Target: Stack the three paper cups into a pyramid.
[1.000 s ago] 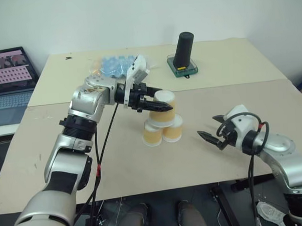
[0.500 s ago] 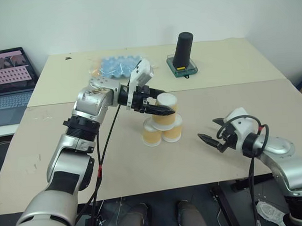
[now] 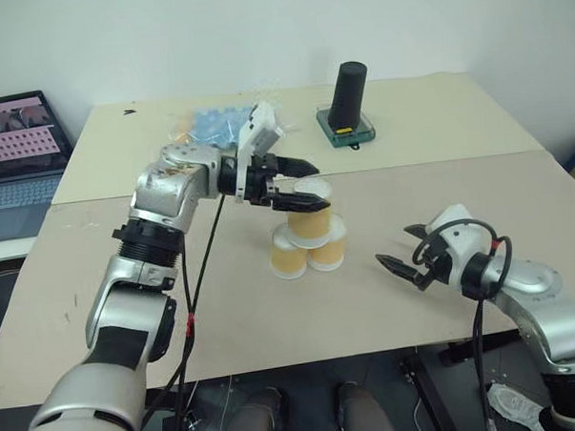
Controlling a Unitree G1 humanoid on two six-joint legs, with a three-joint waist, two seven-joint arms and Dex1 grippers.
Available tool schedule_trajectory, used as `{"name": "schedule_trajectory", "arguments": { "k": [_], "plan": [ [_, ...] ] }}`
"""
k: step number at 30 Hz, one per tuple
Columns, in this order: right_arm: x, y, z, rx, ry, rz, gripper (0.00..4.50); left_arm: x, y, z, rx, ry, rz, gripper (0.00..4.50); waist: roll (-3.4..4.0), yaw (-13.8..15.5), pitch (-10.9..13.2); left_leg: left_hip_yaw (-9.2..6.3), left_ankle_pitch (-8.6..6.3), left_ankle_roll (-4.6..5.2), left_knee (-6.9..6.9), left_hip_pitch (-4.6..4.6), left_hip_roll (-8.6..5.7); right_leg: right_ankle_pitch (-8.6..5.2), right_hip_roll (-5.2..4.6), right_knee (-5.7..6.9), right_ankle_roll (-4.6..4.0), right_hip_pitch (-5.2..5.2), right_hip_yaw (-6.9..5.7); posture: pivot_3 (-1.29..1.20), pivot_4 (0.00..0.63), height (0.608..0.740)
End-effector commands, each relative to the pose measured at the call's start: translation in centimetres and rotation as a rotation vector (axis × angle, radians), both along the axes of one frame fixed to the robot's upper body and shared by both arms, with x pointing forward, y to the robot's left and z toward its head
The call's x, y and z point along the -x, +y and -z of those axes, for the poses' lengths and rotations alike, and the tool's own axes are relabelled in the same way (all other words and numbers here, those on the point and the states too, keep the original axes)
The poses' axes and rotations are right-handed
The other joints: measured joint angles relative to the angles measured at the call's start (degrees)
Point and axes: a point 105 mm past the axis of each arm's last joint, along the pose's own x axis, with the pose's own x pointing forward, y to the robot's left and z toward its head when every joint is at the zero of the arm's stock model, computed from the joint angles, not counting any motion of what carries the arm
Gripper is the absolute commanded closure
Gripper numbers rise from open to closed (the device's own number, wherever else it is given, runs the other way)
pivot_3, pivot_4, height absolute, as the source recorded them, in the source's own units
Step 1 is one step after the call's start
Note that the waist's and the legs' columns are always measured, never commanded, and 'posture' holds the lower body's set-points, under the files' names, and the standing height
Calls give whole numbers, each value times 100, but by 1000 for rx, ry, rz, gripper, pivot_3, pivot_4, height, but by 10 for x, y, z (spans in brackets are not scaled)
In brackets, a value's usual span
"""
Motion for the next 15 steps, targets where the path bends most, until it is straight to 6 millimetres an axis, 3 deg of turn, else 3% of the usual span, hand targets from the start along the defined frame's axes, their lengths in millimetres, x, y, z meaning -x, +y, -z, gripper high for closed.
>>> {"name": "schedule_trajectory", "arguments": {
  "k": [1,7,11,15],
  "plan": [
    [-2,-1,-19,2,-67,-13,0,7,4,-15,39,-43,-3,45,1,-2,0,0,0,-1,0,1,0,0,0,0,0,1,1,0,150,728],
    [-6,2,-20,1,-63,-28,0,2,10,-21,78,-45,-72,45,1,0,0,1,-2,1,0,7,0,0,0,6,0,3,-1,0,150,728],
    [-7,1,-19,1,-58,-36,0,-15,25,-39,196,-68,-241,45,1,-2,0,1,-1,-2,0,8,0,0,-1,6,0,3,0,0,150,728],
    [-10,1,-19,6,-51,-47,0,-34,54,-66,385,-151,-514,45,0,-17,0,2,3,-8,1,9,1,0,0,7,0,2,1,0,150,728]
  ]
}}
